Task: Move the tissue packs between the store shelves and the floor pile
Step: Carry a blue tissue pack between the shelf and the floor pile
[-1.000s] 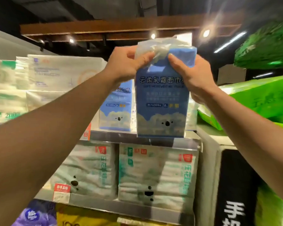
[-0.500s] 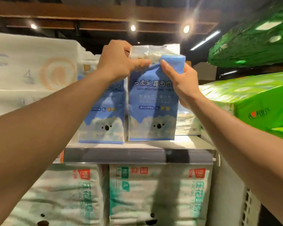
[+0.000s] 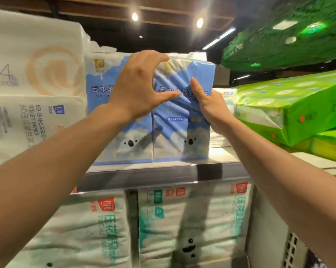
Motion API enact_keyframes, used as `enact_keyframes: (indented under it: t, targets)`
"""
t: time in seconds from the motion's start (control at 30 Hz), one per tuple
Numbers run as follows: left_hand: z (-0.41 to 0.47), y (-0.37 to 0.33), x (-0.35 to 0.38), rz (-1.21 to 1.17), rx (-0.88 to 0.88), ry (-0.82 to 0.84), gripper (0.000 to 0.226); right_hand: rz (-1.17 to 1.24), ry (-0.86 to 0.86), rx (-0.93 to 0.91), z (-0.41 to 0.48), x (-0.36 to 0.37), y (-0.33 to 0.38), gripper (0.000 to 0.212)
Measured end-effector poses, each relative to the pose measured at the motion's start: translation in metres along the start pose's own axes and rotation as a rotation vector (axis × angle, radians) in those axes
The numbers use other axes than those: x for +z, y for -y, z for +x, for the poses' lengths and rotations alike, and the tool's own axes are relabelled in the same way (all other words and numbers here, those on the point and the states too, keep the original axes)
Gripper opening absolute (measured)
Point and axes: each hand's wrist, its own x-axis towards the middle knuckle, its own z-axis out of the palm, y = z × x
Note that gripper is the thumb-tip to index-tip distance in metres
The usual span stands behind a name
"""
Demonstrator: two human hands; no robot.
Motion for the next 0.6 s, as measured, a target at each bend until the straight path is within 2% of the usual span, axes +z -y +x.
enact_keyframes:
  t: [0.1, 0.2, 0.27, 0.4, 0.6]
  targets:
    - [-0.022, -0.011, 0.003, -0.122, 0.01, -0.067, 0.062, -0.128, 0.003, -0.041, -0.019, -0.006, -0.005, 0.038]
    - [-0.051, -0.03, 0.011, -0.247, 0.039, -0.065, 0.058, -0.225, -0.11, -0.035, -0.057, -0.021, -0.004, 0.074]
    - [-0.071, -0.044, 0.019, -0.367, 0.039, -0.016, 0.06, -0.295, -0.125, -0.07, -0.092, -0.035, -0.004, 0.083]
    - [-0.102, -0.072, 0.034, -0.532, 0.011, 0.164, 0.069, -0.563, -0.016, -0.049, -0.167, -0.079, -0.005, 0.084]
    - [-0.131, -0.151, 0.053, -0.667, 0.077, 0.337, 0.077, -0.886, 0.022, -0.008, -0.273, -0.163, 0.023, 0.073]
